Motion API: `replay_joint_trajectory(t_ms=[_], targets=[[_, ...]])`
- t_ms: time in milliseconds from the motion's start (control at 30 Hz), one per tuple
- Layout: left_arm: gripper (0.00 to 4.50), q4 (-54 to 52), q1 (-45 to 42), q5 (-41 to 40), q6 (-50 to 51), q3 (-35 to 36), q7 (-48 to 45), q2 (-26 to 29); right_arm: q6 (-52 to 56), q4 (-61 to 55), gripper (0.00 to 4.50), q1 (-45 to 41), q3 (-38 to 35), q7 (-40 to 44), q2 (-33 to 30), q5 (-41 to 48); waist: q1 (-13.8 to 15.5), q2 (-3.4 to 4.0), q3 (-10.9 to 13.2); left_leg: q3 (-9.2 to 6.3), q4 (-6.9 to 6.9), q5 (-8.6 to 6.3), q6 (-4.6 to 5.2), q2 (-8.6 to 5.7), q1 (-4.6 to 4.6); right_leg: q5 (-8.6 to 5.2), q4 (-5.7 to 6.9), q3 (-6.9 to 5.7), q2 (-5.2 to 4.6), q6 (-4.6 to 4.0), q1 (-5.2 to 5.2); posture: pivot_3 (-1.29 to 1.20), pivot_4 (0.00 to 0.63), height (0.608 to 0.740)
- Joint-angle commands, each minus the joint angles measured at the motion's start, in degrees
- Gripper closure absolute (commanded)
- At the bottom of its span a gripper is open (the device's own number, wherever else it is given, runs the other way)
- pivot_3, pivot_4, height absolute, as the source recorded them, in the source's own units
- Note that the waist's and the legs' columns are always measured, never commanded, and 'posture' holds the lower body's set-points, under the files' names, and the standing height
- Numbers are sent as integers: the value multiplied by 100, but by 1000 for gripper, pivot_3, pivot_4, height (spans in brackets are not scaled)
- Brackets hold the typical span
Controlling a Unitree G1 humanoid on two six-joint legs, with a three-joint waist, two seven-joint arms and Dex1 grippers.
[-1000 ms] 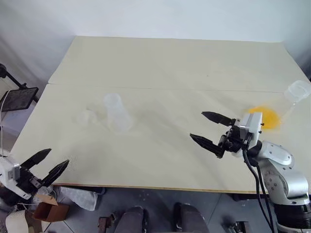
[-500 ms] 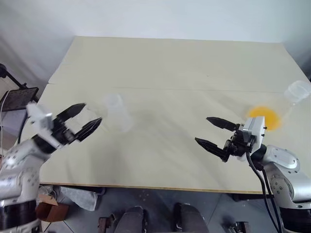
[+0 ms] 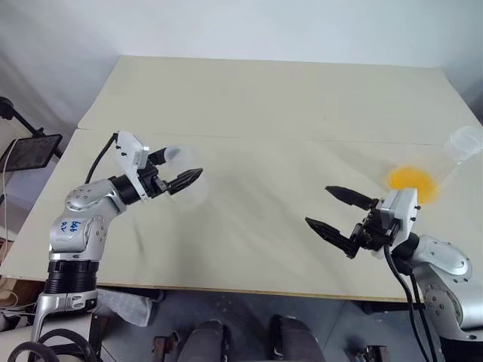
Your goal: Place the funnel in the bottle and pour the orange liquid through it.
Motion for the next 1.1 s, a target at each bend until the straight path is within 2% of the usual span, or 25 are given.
replay_joint_trajectory(t_ms=[33,200,233,500,667,800,933,1100], targets=[[629,-50,-2,120,-82,-44,-253,155,-126,-254,0,69,-170,-91,38,28,6,0,0,0,1,0,0,0,0,0,0,-1,0,0,0,0,150,740],[2079,78,-207,58,-14,-7,-331,48,-205,-309,0,177,-222,-213,74,-5,17,0,0,0,6,0,0,0,0,0,2,0,0,0,1,0,150,740],[2171,96,-295,41,-10,-37,-362,-3,-217,-332,0,229,-236,-226,78,-12,26,0,0,-1,9,0,0,0,0,0,2,0,-1,0,3,0,150,740],[2171,465,-1218,219,-109,-731,-851,-606,-306,-610,0,1015,-779,-471,97,-24,89,-4,2,-9,24,1,4,-11,-11,4,2,-3,-3,7,8,0,150,740],[2171,1883,-2267,787,-958,-1216,-1070,-1378,-326,-853,0,1641,-1209,-676,186,-73,133,-8,4,5,26,4,9,-10,-10,4,0,-3,2,8,9,0,150,740],[2171,3461,-3101,1331,-2006,-1513,-1081,-2281,-415,-1289,0,2362,-1531,-912,468,-80,212,-11,6,9,25,5,11,-12,-13,5,-5,-6,2,9,8,0,150,740],[2171,4085,-3328,1567,-2456,-1553,-1174,-2618,-445,-1573,0,2597,-1525,-1150,657,-151,127,-14,7,36,12,5,16,-16,-11,10,-17,3,-1,18,3,0,150,740],[2171,4471,-3431,1736,-2587,-1538,-1197,-2743,-495,-1782,0,2790,-1497,-1330,816,-224,74,-14,7,42,8,8,18,-4,-7,9,-10,6,5,17,-4,0,150,740]])
